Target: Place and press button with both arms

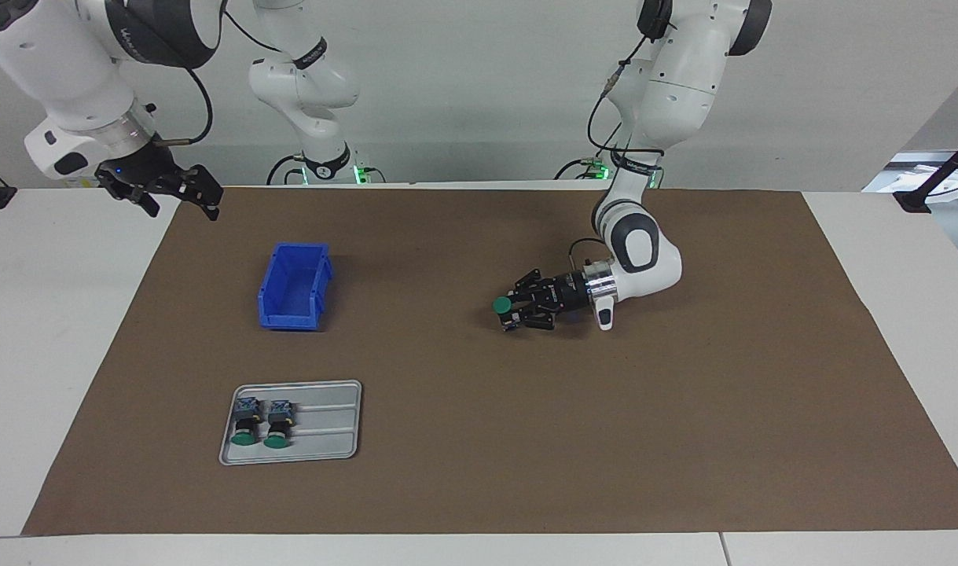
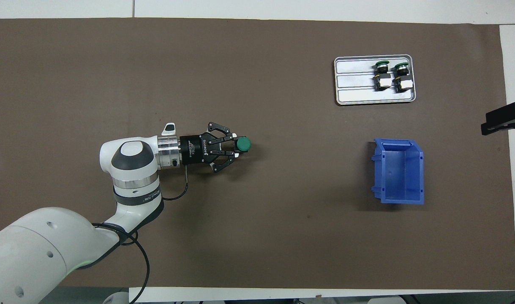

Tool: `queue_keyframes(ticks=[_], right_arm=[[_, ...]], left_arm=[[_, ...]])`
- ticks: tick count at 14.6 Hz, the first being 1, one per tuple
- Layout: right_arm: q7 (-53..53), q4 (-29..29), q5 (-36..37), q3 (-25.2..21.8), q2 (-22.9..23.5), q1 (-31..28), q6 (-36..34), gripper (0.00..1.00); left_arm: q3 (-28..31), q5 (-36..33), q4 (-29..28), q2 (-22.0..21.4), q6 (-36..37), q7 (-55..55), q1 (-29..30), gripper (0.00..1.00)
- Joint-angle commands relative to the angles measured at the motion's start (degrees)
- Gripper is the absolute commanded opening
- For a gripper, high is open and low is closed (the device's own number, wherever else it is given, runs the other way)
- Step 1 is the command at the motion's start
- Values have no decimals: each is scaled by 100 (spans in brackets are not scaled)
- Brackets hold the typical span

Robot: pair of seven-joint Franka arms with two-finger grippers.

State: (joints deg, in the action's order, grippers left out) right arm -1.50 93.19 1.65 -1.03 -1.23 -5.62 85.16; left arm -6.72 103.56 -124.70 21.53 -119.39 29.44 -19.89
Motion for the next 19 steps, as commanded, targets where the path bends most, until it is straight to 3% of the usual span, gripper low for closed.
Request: queue_keyframes(ticks=[1, 10, 11, 12, 19], right_arm=[[-105, 120, -7, 33, -123, -45, -35, 99], [-149, 120, -7, 50, -123, -27, -9, 99], [-149, 120, -16, 68, -123, 8, 0, 99], [-149, 129, -16, 85, -123, 130, 26, 99], [-87, 155, -182, 94, -115, 325, 298, 99]], left_arm=[[39, 138, -54, -78, -128, -70, -50, 39], [39, 129, -54, -228, -628, 141, -208, 59], [30, 129, -54, -263, -725, 150, -226, 75], [30, 129, -54, -263, -743, 159, -226, 100], [57, 50, -81, -499, -848, 334, -226, 100]])
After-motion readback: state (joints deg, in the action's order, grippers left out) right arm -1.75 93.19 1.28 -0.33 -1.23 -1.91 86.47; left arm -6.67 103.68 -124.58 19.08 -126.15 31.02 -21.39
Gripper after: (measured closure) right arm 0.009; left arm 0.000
